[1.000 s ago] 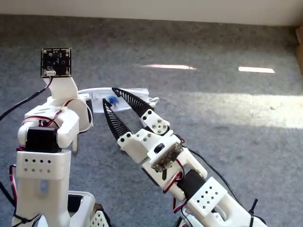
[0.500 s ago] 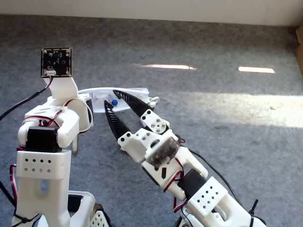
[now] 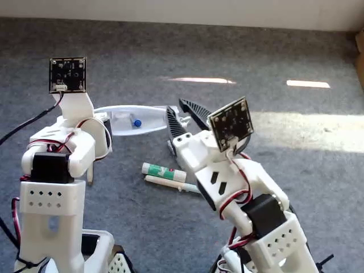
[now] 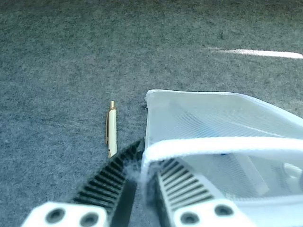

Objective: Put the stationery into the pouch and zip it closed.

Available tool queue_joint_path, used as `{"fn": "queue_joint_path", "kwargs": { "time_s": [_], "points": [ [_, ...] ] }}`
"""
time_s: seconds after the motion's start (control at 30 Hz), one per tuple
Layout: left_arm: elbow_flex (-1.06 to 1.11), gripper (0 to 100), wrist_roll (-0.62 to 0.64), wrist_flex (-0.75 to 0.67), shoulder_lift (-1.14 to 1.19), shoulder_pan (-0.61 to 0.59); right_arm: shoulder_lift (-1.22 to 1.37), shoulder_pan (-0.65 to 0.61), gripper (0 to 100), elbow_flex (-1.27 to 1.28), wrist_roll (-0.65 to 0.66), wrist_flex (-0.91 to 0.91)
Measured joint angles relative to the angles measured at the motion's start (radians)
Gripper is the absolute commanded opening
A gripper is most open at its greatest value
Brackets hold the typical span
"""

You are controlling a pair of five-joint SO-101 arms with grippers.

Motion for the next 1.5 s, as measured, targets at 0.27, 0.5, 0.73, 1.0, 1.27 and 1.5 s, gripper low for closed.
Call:
{"fn": "queue_joint_path", "kwargs": {
  "time_s": [0.27,0.5,0.73,1.0,1.27,1.5],
  "points": [
    [0.000,1,0.002,-0.026,0.002,-0.106,0.000,0.040,9.2,-0.006,0.000,0.094],
    [0.002,1,0.002,-0.044,0.003,-0.138,0.132,0.084,9.4,-0.008,0.000,0.097],
    [0.002,1,0.002,-0.044,-0.002,-0.138,0.468,0.104,9.5,-0.025,0.000,0.097],
    [0.103,1,0.000,-0.058,-0.206,-0.147,0.649,0.104,10.0,-0.098,0.000,0.097],
    [0.161,1,0.000,-0.114,-0.304,-0.175,0.740,0.106,19.6,-0.100,0.000,0.097],
    [0.161,1,0.000,-0.114,-0.307,-0.227,0.806,0.106,19.6,-0.100,0.000,0.083]
  ]
}}
